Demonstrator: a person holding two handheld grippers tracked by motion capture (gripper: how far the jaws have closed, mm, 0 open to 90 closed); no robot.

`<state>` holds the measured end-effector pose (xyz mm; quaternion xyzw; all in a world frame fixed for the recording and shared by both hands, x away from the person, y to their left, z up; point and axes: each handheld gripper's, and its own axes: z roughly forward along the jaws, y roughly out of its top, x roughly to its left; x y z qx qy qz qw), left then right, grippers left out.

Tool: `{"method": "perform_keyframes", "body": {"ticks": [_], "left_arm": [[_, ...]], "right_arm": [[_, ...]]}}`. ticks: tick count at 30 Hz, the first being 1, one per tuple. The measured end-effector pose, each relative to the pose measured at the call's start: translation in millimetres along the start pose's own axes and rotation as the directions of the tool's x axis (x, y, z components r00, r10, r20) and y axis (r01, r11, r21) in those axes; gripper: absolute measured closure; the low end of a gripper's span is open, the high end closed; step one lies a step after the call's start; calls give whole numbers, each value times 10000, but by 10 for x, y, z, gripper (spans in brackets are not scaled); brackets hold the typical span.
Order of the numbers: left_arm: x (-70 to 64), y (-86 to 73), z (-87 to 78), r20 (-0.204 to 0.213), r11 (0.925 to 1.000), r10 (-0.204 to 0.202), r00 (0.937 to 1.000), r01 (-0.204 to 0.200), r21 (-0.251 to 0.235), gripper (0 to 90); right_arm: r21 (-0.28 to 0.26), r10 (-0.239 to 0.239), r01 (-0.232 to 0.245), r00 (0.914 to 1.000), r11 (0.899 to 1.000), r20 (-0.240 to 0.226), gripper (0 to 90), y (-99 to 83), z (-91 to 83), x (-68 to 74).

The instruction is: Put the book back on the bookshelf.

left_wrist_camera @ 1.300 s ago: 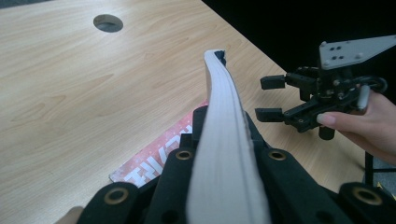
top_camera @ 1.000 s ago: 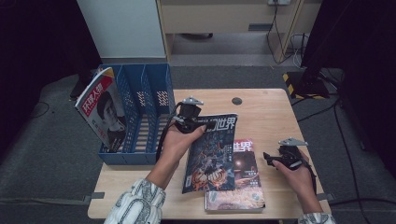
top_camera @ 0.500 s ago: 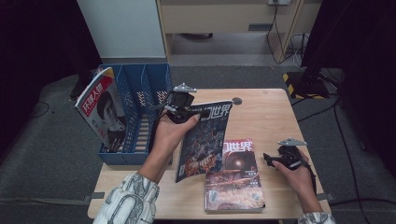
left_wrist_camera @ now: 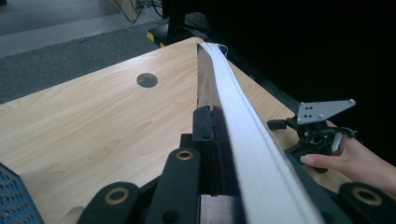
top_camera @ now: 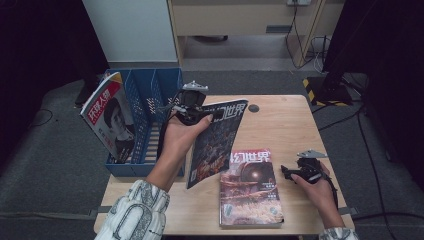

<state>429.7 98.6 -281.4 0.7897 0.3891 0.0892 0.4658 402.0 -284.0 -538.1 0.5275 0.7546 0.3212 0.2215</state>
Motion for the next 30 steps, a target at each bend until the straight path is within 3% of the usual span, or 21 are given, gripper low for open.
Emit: {"method": "perform_keyframes", "body": {"ticks": [10, 30], "left_arm": [[19, 107, -15, -66, 9999, -137, 9999, 136, -93, 823], [118, 271, -323, -471, 9990, -236, 9986, 217, -401, 824]], "right_arm": [[-12, -24, 23, 10000, 10000, -36, 87, 1, 7, 17], [-29, -167, 167, 9997, 9999, -180, 86, 2, 11, 51]]}}
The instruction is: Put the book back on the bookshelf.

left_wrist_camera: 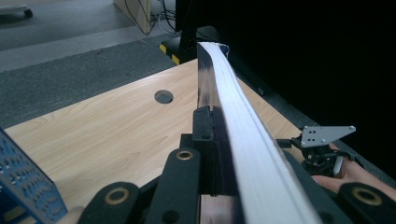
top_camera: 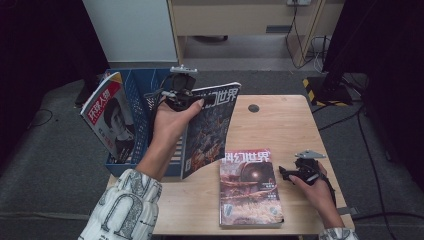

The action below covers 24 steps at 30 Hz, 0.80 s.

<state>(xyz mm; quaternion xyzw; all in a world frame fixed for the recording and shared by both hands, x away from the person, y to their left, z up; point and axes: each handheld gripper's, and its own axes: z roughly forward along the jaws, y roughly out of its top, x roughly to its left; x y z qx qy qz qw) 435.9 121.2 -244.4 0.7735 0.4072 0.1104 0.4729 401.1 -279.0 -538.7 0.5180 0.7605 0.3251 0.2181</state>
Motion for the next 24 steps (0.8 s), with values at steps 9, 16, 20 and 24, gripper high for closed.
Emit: {"method": "perform_keyframes", "body": {"ticks": [9, 16, 20, 24], "left_arm": [[117, -23, -180, -202, 9998, -138, 9997, 135, -155, 823], [212, -43, -360, -393, 9993, -289, 9988, 280, -243, 823], [271, -58, -471, -522, 9990, -343, 9980, 328, -301, 824], [328, -79, -566, -649, 9990, -368, 9972, 351, -279, 823]], "right_arm": [[22, -67, 67, 10000, 10000, -8, 86, 0, 0, 1], [9, -97, 97, 9999, 10000, -26, 86, 1, 1, 2], [-8, -33, 33, 10000, 10000, -16, 84, 3, 3, 6], [-8, -36, 36, 10000, 10000, -16, 84, 3, 3, 7]]}}
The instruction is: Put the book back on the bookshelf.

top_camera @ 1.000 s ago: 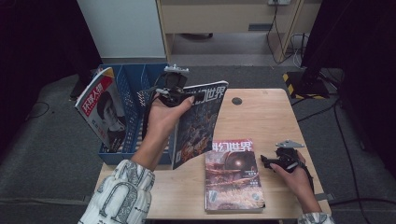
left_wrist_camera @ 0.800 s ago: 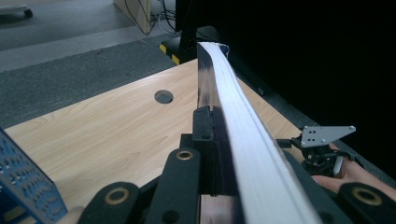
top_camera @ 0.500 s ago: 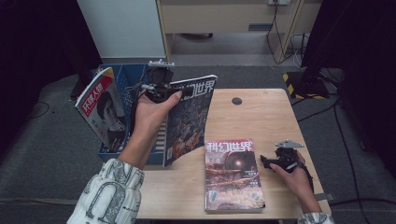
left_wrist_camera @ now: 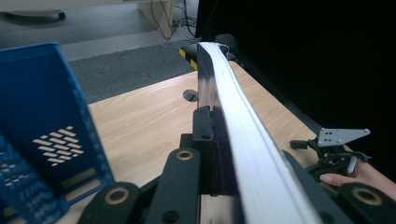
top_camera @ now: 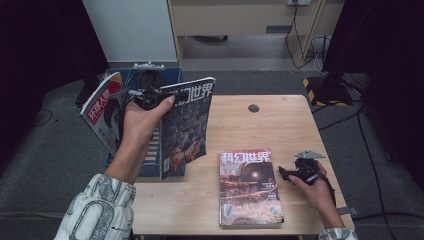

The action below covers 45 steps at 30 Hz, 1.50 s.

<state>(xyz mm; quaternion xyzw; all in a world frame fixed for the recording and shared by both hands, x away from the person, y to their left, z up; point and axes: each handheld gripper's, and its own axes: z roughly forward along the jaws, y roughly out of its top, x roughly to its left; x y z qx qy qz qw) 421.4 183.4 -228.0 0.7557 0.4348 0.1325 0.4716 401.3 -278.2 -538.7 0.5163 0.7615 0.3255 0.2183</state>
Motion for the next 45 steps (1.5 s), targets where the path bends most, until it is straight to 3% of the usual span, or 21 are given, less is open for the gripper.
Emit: {"method": "perform_keyframes", "body": {"ticks": [28, 45], "left_arm": [[352, -108, -457, -740, 9993, -337, 9967, 326, -165, 824], [584, -158, -700, -1364, 9968, -748, 9878, 703, -371, 823]], "right_arm": [[11, -33, 33, 10000, 10000, -49, 82, 3, 4, 5], [25, -80, 80, 10000, 10000, -54, 77, 6, 8, 6]]}}
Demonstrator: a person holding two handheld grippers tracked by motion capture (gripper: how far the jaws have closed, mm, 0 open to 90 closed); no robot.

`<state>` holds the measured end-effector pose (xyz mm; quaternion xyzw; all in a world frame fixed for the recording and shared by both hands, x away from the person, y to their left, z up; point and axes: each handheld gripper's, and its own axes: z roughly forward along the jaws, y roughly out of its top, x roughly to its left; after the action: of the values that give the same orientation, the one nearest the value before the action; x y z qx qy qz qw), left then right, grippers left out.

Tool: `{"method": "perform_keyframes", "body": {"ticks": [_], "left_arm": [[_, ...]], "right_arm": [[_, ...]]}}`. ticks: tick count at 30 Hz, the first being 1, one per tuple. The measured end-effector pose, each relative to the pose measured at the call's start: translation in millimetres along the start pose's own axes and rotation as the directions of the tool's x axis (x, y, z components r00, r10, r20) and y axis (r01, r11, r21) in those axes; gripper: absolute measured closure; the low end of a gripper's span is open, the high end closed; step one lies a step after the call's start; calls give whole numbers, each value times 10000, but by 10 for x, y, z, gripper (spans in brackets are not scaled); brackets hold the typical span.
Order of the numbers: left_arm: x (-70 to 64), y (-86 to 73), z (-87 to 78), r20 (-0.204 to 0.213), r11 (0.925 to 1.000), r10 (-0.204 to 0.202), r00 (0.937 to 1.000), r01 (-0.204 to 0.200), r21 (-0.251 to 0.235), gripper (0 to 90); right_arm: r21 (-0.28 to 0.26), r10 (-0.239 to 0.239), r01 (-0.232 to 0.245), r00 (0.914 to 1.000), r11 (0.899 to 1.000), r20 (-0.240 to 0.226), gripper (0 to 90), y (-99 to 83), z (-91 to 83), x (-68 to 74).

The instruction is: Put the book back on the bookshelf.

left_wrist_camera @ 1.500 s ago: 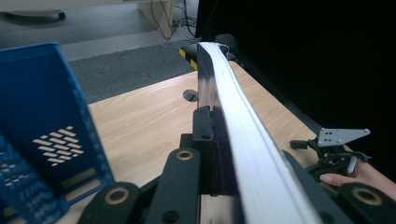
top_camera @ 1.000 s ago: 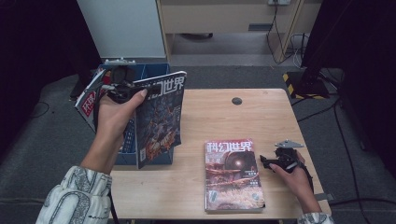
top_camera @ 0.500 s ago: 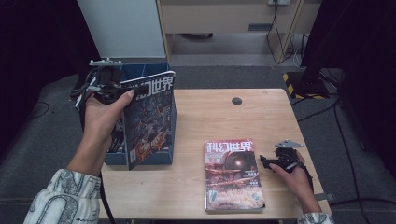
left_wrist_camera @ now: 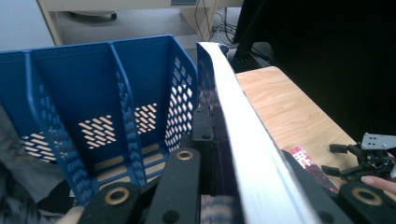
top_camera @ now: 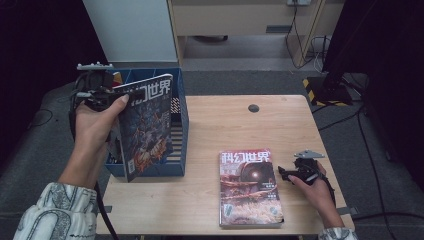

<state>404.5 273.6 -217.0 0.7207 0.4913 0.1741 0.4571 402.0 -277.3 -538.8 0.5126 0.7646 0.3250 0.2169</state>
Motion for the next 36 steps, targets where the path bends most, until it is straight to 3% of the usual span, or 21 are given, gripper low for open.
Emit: {"method": "perform_keyframes", "body": {"ticks": [24, 36], "left_arm": [[212, 19, -260, -589, 9992, -327, 9977, 312, -262, 824], [327, 63, -360, -935, 9973, -628, 9936, 589, -437, 823]], "right_arm": [[25, 7, -7, 10000, 10000, -2, 73, 3, 3, 3], [27, 4, -3, 10000, 10000, -16, 73, 3, 3, 9]]}}
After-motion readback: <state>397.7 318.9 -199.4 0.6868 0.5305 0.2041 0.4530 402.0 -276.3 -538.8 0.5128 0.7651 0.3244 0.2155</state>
